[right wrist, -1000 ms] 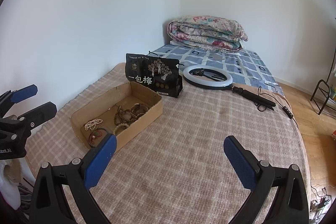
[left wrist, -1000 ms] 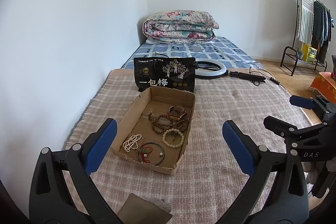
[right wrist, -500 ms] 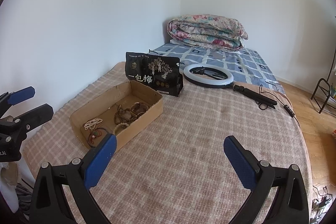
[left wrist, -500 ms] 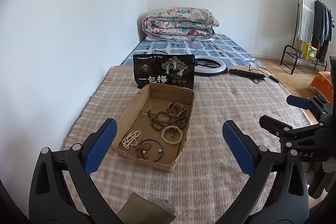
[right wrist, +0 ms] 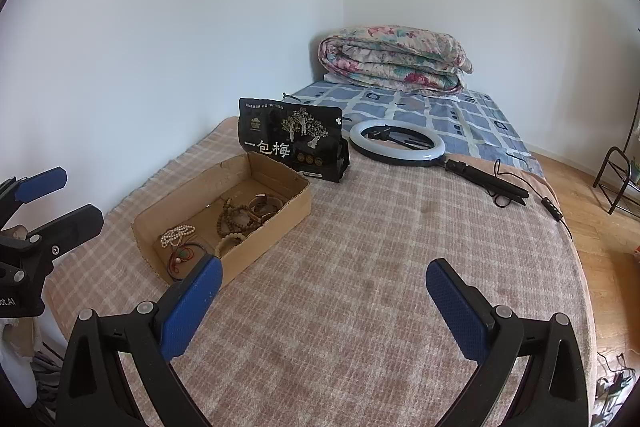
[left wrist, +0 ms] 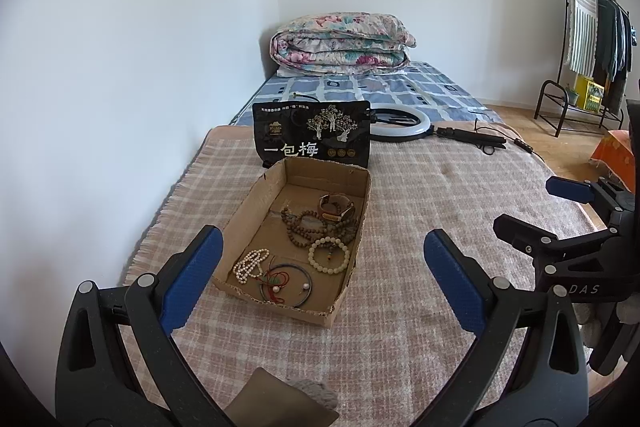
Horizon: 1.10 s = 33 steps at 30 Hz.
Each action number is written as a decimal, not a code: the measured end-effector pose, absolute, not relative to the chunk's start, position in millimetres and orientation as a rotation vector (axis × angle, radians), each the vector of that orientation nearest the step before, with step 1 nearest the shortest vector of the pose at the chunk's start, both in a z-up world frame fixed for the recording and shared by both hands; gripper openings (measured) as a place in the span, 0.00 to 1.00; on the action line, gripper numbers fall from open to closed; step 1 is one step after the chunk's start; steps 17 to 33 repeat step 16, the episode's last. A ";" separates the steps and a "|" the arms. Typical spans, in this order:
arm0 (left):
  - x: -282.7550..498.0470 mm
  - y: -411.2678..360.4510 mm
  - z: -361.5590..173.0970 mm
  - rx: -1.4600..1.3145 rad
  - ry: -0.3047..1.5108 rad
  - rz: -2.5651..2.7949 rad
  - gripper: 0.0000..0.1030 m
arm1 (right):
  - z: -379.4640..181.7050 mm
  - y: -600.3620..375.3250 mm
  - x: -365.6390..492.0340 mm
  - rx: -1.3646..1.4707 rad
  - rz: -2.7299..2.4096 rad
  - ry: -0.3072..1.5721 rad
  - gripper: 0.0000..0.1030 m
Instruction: Organize jewelry
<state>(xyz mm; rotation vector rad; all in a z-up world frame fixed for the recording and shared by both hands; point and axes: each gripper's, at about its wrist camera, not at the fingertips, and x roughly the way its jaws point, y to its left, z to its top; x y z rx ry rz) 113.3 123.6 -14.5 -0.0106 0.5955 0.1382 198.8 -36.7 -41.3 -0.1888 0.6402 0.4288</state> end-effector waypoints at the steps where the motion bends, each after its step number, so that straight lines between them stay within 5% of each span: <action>1: 113.5 123.6 -14.4 -0.011 0.595 0.139 0.99 | -41.6 -36.5 198.9 -0.190 0.429 0.641 1.00; 33: 113.5 133.0 -19.5 0.007 0.593 0.154 0.99 | -49.9 -33.2 200.2 -0.200 0.424 0.659 1.00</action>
